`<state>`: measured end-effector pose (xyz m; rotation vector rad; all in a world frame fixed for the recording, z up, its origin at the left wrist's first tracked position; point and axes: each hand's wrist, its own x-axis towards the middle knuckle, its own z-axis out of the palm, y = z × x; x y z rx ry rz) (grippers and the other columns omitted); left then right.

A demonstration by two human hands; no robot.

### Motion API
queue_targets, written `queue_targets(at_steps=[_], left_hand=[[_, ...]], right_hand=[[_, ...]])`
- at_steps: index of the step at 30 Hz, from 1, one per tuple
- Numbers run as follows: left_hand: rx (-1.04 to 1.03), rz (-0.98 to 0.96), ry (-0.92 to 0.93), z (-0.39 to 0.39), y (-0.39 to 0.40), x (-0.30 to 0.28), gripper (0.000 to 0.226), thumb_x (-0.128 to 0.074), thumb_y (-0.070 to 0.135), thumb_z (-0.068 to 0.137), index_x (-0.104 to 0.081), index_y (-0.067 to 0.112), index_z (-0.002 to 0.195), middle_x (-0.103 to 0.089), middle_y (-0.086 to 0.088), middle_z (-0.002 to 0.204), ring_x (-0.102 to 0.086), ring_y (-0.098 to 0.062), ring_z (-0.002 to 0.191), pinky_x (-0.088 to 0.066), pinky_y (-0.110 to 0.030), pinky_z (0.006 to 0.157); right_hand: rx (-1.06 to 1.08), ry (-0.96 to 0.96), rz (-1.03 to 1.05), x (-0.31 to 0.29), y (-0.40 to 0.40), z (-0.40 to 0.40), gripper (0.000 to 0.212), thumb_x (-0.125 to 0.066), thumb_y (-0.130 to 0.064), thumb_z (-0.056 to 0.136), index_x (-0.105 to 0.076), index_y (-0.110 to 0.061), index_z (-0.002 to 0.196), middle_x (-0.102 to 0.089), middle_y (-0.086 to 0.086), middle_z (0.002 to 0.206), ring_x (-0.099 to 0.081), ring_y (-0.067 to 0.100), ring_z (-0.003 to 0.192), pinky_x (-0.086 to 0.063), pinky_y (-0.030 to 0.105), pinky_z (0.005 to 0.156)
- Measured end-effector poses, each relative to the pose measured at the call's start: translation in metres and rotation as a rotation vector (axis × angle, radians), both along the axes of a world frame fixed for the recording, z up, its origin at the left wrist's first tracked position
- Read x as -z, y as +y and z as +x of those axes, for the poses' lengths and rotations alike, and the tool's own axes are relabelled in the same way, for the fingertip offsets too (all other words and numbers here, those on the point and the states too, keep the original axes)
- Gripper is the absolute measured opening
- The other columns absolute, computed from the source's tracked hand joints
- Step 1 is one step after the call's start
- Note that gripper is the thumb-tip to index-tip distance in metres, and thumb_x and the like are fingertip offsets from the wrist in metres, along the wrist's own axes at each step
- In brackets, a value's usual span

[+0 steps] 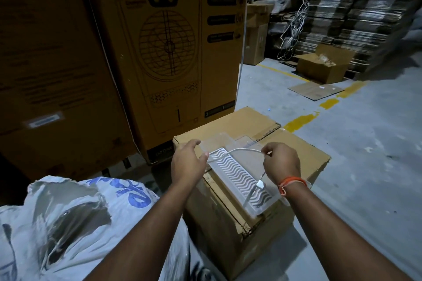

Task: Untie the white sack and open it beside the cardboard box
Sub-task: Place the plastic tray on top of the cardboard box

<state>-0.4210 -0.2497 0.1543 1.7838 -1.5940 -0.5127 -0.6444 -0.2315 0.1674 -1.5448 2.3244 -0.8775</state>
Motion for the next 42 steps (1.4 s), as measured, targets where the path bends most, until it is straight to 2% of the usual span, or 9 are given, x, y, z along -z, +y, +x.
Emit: queue_targets(at_steps=[7, 15, 19, 24, 28, 33, 36, 38, 42], left_hand=[[0.066, 0.184, 0.017, 0.008, -0.008, 0.014, 0.039, -0.069, 0.04, 0.098, -0.068, 0.029, 0.134, -0.075, 0.0, 0.124, -0.062, -0.009, 0.09, -0.047, -0.025, 0.066], [-0.027, -0.026, -0.204, 0.018, -0.011, 0.008, 0.053, -0.075, 0.031, 0.094, -0.06, 0.031, 0.145, -0.057, 0.0, 0.148, -0.053, -0.024, 0.133, -0.05, -0.037, 0.098], [0.075, -0.023, -0.257, 0.011, -0.015, 0.001, 0.034, -0.073, 0.035, 0.095, -0.073, 0.03, 0.13, -0.077, 0.002, 0.121, -0.07, -0.018, 0.109, -0.059, -0.035, 0.087], [0.153, 0.064, -0.328, -0.002, -0.015, -0.01, 0.014, -0.073, 0.035, 0.095, -0.081, 0.025, 0.1, -0.079, 0.005, 0.093, -0.071, -0.012, 0.086, -0.063, -0.036, 0.079], [0.15, 0.2, -0.158, -0.025, -0.014, -0.012, 0.014, -0.08, 0.033, 0.088, -0.081, 0.021, 0.081, -0.076, 0.007, 0.075, -0.072, -0.007, 0.07, -0.065, -0.034, 0.068], [0.047, 0.261, -0.142, -0.048, -0.02, -0.017, 0.015, -0.08, 0.032, 0.085, -0.079, 0.019, 0.077, -0.076, 0.004, 0.073, -0.068, -0.009, 0.062, -0.039, -0.022, 0.046], [-0.006, 0.234, -0.271, -0.055, -0.023, -0.017, 0.016, -0.072, 0.033, 0.085, -0.078, 0.019, 0.086, -0.074, 0.001, 0.084, -0.063, -0.018, 0.082, -0.04, -0.026, 0.055], [-0.006, 0.245, -0.382, -0.058, -0.028, -0.013, 0.023, -0.07, 0.037, 0.084, -0.078, 0.021, 0.099, -0.07, -0.002, 0.11, -0.054, -0.023, 0.108, -0.047, -0.034, 0.077], [-0.023, 0.318, -0.498, -0.057, -0.04, -0.008, 0.035, -0.072, 0.044, 0.083, -0.076, 0.024, 0.111, -0.042, -0.007, 0.145, -0.035, -0.029, 0.13, -0.035, -0.043, 0.103]], right_hand=[[-0.025, 0.072, -0.007, -0.006, -0.014, 0.011, 0.029, -0.061, -0.004, 0.092, -0.078, -0.017, 0.112, -0.078, 0.015, 0.106, -0.071, 0.035, 0.097, -0.057, 0.034, 0.084], [0.014, 0.024, 0.037, 0.015, 0.013, 0.005, 0.014, -0.068, -0.012, 0.094, -0.078, -0.016, 0.104, -0.078, 0.013, 0.095, -0.064, 0.027, 0.078, -0.048, 0.024, 0.072], [0.04, 0.019, 0.027, 0.019, 0.017, 0.001, 0.013, -0.069, -0.013, 0.094, -0.079, -0.013, 0.101, -0.079, 0.012, 0.094, -0.071, 0.029, 0.087, -0.054, 0.029, 0.076], [0.029, 0.029, -0.044, 0.012, 0.013, 0.004, 0.011, -0.068, -0.015, 0.094, -0.078, -0.013, 0.093, -0.078, 0.009, 0.087, -0.06, 0.022, 0.072, -0.048, 0.025, 0.07], [-0.136, 0.121, -0.038, 0.003, -0.002, 0.017, 0.009, -0.07, -0.021, 0.092, -0.078, -0.017, 0.091, -0.078, 0.007, 0.086, -0.071, 0.026, 0.082, -0.057, 0.031, 0.075], [-0.351, 0.181, 0.058, -0.002, -0.023, 0.033, 0.013, -0.069, -0.012, 0.09, -0.079, -0.018, 0.096, -0.078, 0.004, 0.089, -0.069, 0.021, 0.079, -0.054, 0.026, 0.074], [-0.376, 0.211, 0.112, 0.008, -0.03, 0.036, 0.021, -0.067, -0.004, 0.086, -0.078, -0.018, 0.098, -0.077, 0.007, 0.089, -0.068, 0.024, 0.078, -0.052, 0.025, 0.071], [-0.348, 0.224, 0.095, 0.014, -0.034, 0.033, 0.026, -0.068, -0.003, 0.085, -0.076, -0.02, 0.104, -0.077, 0.008, 0.093, -0.068, 0.025, 0.08, -0.057, 0.029, 0.076], [-0.305, 0.26, 0.0, 0.017, -0.037, 0.025, 0.014, -0.066, -0.01, 0.088, -0.072, -0.019, 0.097, -0.076, 0.008, 0.092, -0.068, 0.029, 0.084, -0.057, 0.03, 0.077]])
